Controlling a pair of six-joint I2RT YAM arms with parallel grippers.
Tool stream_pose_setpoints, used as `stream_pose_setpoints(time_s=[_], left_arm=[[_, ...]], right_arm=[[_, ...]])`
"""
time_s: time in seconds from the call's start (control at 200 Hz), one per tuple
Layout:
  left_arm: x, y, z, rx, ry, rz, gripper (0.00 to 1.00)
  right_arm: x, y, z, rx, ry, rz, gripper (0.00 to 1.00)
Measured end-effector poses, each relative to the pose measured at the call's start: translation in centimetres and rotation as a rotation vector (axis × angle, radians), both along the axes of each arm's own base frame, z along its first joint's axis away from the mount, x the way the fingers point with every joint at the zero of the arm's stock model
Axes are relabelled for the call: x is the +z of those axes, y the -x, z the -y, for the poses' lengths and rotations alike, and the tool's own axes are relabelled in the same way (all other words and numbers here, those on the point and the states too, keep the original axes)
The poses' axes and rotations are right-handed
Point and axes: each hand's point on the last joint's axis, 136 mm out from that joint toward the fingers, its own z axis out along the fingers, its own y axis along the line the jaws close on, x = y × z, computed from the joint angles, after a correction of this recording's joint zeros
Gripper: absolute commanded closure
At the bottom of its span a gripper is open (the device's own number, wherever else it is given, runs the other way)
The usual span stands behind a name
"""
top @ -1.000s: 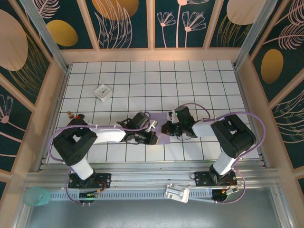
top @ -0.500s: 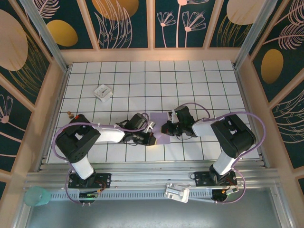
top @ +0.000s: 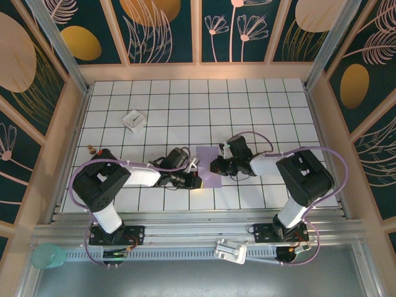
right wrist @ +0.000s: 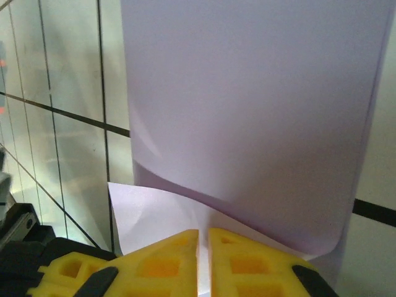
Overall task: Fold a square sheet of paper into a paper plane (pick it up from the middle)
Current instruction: Fold the triangle a second time at the center of the table.
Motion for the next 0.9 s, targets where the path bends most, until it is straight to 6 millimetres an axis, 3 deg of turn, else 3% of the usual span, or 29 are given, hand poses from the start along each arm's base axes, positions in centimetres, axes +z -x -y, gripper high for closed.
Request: stream_pose_setpoints(time_s=[0.155,0.255,0.495,0.666,0.901], left_arm=[[-0.1,0.1,-0.2,0.007,-0.015,-0.021,1.0],[-0.1,0.1,-0.2,0.012,-0.02,-0.031,1.0],[-0.1,0.1,-0.2,0.019,-0.024,-0.052,1.0],[-0.1,0.1,-0.1,0.018,-0.03,-0.059,1.0],[-0.2,0.1,-0.1,0.015,-0.037,-0.063,1.0]], right_arm=[[2.3,-0.3,-0.2,-0.007,-0.044,0.056,0.83],[2.6,0.3,0.0,-0.015,-0.069,0.061,0.84],[1.6,3.5,-1.6,0.028,-0.091,0.014,0.92],[0.9,4.0,-2.8,0.04,-0.104,-0.004,0.94],[-0.7,4.2,-2.7,0.037,-0.079,-0.042,0.97]])
